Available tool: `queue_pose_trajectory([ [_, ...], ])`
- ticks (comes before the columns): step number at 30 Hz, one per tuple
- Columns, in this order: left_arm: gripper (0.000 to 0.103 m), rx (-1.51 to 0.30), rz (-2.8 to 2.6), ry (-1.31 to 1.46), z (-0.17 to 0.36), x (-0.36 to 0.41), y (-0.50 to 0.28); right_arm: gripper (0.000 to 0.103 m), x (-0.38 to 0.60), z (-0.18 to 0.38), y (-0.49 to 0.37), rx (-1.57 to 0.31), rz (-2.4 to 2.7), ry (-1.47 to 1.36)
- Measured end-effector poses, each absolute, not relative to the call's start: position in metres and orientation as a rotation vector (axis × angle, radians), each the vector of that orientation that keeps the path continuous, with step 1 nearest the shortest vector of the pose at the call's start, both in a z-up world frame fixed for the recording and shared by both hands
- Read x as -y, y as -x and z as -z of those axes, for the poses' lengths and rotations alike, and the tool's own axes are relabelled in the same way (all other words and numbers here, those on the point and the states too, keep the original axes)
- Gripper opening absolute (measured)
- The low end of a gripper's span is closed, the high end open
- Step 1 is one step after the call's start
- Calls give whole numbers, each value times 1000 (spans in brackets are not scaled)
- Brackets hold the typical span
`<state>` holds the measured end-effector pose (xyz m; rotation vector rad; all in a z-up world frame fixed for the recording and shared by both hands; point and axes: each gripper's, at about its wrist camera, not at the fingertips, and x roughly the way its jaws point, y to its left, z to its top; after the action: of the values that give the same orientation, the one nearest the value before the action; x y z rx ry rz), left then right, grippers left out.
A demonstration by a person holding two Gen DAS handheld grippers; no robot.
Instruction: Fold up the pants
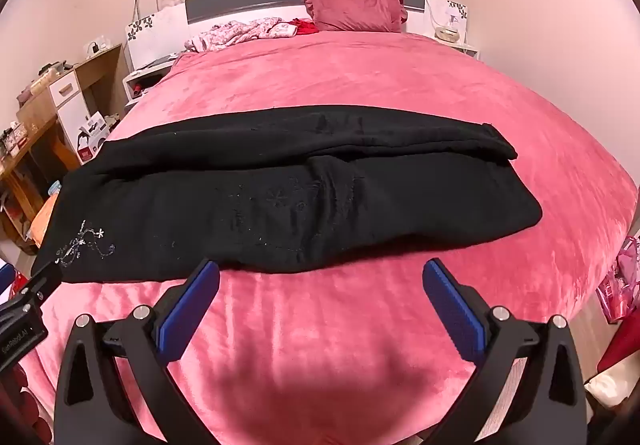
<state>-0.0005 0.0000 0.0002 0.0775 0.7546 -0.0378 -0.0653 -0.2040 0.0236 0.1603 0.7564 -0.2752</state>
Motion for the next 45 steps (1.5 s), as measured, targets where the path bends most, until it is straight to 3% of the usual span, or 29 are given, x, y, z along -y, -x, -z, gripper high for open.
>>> queue_pose_trajectory([
  [45,100,-780,28,-29,4,-10,-3,101,205,-18,64,-780,286,-159],
])
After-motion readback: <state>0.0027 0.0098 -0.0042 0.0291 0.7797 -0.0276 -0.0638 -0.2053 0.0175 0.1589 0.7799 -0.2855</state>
